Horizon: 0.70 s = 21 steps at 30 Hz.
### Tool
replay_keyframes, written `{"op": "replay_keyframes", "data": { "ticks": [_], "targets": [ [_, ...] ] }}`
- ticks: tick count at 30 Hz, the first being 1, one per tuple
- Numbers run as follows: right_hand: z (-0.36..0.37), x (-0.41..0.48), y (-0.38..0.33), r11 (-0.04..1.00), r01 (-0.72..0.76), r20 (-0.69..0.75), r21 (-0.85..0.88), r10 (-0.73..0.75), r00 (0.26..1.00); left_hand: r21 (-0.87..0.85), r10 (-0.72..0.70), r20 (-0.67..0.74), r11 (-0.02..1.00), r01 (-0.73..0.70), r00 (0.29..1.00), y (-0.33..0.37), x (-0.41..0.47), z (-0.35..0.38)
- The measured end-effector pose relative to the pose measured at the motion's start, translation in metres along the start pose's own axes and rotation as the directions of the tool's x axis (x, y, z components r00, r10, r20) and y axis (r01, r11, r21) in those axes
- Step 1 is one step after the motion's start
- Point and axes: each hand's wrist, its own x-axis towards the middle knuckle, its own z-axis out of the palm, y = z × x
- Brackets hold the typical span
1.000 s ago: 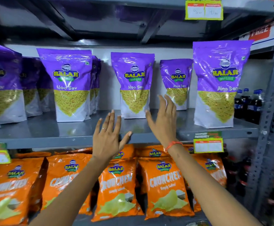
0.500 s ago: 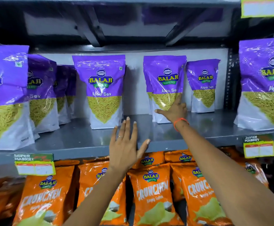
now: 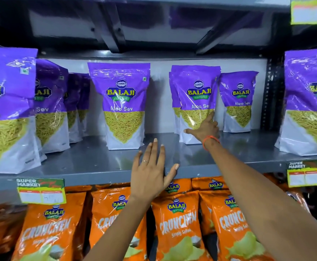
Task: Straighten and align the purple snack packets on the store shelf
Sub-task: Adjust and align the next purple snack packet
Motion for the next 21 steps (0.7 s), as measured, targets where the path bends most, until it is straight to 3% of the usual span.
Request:
{"op": "replay_keyframes", "data": {
  "ticks": [8,21],
  "targets": [
    [-0.019,-0.012,0.009,0.999,0.03,0.014,-0.027,-0.029,0.999,0.011,0.004,0.013,1.0,-0.004,1.0,0.001,-0.001,0.001],
    [-0.071,-0.07,0.03,0.989,0.066,-0.078,-0.133,-0.077,0.994,-0.041,0.0,0.041,0.999,0.002,0.999,0.0,-0.001,0.0]
  ]
}}
